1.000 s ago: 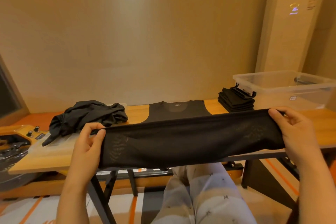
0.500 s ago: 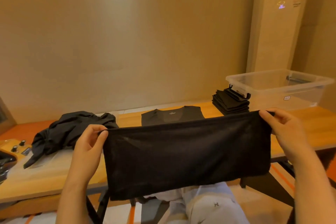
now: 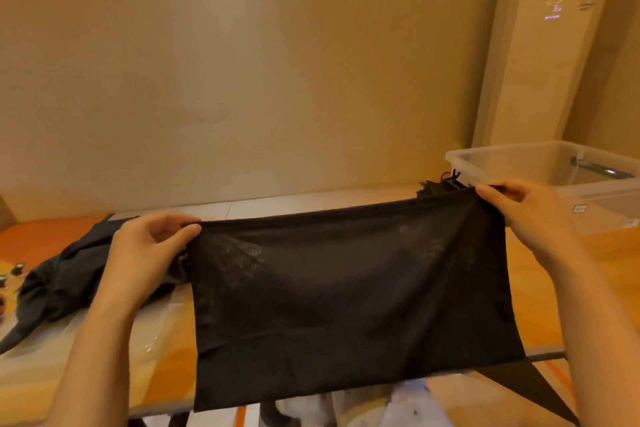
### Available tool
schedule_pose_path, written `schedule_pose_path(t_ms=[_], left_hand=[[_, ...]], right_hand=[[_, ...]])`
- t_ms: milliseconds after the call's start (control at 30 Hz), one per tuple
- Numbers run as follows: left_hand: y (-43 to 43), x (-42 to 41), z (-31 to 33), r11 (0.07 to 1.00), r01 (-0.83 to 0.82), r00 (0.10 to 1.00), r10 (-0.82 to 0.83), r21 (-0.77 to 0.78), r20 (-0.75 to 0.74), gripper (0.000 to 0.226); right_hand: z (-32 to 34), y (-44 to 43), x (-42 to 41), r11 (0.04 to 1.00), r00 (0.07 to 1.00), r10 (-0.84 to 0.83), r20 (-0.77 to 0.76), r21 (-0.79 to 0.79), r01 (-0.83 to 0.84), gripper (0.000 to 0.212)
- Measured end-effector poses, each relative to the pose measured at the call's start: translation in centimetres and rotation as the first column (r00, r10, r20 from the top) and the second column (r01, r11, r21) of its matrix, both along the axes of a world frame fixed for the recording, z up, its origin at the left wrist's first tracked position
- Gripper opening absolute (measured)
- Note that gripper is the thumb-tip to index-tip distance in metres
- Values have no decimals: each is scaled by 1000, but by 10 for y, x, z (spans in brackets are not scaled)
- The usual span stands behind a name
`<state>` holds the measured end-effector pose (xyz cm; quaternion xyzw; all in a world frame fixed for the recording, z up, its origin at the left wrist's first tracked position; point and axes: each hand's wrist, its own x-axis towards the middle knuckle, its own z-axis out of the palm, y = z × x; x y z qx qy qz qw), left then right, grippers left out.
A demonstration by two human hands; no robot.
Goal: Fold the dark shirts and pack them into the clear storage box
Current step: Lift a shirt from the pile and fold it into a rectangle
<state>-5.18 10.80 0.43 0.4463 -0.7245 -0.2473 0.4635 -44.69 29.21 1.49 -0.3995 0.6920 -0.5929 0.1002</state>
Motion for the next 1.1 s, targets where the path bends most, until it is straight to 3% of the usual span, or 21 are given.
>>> schedule_pose_path(t_ms=[133, 267, 400, 500, 667, 1100], left_hand=[[-59, -24, 25, 1000, -2, 994, 3, -9, 108, 5], [-148, -64, 13, 999, -12, 943, -6, 51, 333, 6], [-212, -99, -34, 994, -54, 789, -13, 91, 614, 10], [-232, -106, -64, 996, -60, 688, -5, 64, 725, 3], [-246, -97, -80, 993, -89, 670, 5, 74, 742, 3], [-251, -95, -76, 981, -173, 796, 86, 88, 599, 9]], right_hand=[[15, -68, -34, 994, 995, 3, -95, 107, 7, 19], [-3, -163, -76, 950, 982, 14, -188, 308, 45, 19], [-57, -238, -97, 799, 908, 41, -416, 560, 220, 25], [-92, -262, -97, 726, 853, 96, -512, 623, 292, 24], [-104, -274, -100, 703, 807, 125, -577, 625, 339, 24], [-84, -287, -90, 808, 794, -41, -606, 448, 383, 27]])
